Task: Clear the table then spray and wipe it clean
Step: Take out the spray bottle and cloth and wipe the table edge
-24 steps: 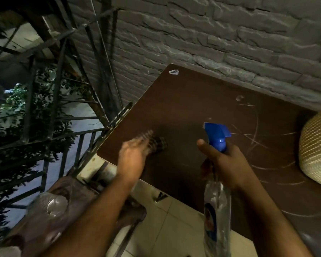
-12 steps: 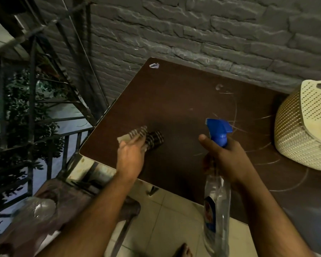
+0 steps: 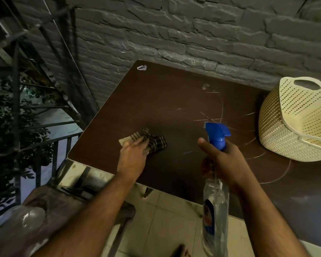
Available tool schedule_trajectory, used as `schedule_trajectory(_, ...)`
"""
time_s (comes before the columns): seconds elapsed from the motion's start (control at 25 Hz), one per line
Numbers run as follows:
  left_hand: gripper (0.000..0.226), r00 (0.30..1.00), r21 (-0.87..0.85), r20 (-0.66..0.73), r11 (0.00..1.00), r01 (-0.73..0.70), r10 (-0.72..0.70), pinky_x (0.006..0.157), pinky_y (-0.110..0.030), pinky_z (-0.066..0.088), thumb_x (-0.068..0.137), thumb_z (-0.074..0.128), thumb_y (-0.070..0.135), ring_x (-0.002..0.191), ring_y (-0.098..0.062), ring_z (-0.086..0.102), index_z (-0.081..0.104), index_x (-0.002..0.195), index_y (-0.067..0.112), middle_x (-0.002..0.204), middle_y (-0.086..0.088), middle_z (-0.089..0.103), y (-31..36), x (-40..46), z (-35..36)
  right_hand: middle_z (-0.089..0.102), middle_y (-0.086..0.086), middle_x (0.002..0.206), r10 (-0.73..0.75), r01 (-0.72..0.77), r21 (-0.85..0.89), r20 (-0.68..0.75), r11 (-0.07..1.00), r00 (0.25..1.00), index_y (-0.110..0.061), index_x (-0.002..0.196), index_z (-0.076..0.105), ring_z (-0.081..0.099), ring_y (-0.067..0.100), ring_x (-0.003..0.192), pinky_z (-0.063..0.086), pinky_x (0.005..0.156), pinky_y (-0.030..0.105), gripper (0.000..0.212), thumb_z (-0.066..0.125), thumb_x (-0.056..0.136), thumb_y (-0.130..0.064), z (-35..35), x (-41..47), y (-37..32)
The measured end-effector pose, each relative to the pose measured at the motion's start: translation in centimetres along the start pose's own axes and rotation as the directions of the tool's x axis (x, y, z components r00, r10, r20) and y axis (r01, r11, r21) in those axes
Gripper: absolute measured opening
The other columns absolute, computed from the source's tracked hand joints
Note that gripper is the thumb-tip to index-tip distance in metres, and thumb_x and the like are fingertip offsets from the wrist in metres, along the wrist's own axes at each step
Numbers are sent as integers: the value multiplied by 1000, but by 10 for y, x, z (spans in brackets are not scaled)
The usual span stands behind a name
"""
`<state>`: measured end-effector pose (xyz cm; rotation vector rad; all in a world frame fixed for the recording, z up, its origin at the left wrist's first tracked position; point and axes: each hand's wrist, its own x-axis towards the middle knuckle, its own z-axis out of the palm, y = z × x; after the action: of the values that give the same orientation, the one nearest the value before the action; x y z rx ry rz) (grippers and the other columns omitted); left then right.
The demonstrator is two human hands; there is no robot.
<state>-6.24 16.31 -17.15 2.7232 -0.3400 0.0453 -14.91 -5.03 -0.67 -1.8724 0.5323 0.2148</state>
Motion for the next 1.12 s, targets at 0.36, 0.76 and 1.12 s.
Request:
schedule_trajectory(0.36,43,999,-2,-38,1000,30,-30,106,-29,34,93,55,19,129,-17,44,53,135,26,144,6,49,13,33,10,70,16,71,-5,5,8,15,1000,1000,-14,95,54,67,21,54,53,53,28,37,58,83,-48,-26,22,1)
schedule_trajectory(0.76,55,996,-54,-87,998,-27,22,103,-19,35,83,67,14,114,-16,55,53,135,29,138,5,55,30,71,21,64,7,66,19,-28,77,115,997,993,-16,94,56,59,13,50,49,48,20,30,62,83,-43,-65,68,-10)
schedule_trajectory(1.12,40,876,-2,47,877,-481,481,91,-23,46,88,44,32,103,-16,62,61,124,31,128,6,63,92,81,51,66,3,69,-27,21,45,132,999,991,-22,88,58,63,16,58,52,58,30,25,64,82,-45,-79,110,-16)
